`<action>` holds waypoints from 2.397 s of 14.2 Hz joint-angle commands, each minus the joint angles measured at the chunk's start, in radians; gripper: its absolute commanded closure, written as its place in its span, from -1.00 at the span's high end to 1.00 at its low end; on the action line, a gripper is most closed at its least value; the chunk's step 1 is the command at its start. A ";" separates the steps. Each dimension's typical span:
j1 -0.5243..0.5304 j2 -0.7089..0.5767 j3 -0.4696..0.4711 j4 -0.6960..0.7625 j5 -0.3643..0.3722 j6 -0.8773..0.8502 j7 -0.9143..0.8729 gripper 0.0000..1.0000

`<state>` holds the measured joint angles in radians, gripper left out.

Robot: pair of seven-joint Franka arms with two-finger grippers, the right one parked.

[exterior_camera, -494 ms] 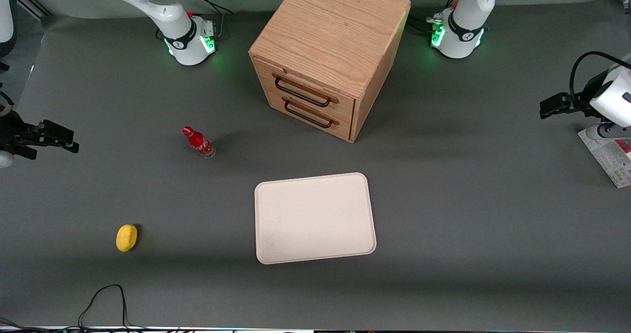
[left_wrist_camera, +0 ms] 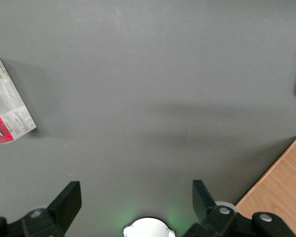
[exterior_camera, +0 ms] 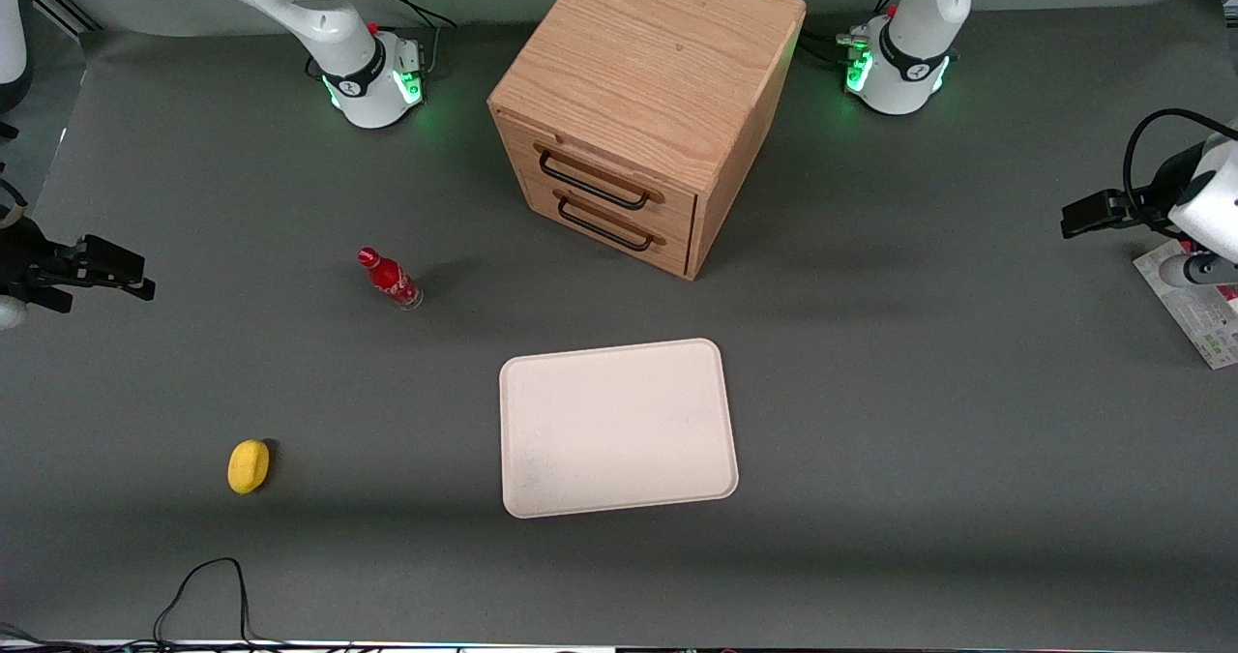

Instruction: Place red cookie box on tray

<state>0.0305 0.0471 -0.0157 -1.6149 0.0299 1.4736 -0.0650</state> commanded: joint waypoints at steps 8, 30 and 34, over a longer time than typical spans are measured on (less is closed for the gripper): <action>0.002 0.022 -0.004 0.092 -0.016 -0.032 0.043 1.00; 0.563 0.339 0.008 0.342 0.145 -0.046 0.490 0.96; 0.606 0.347 0.008 0.105 0.148 0.210 0.399 0.98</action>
<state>0.5985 0.4167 0.0006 -1.3750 0.1709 1.5647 0.3649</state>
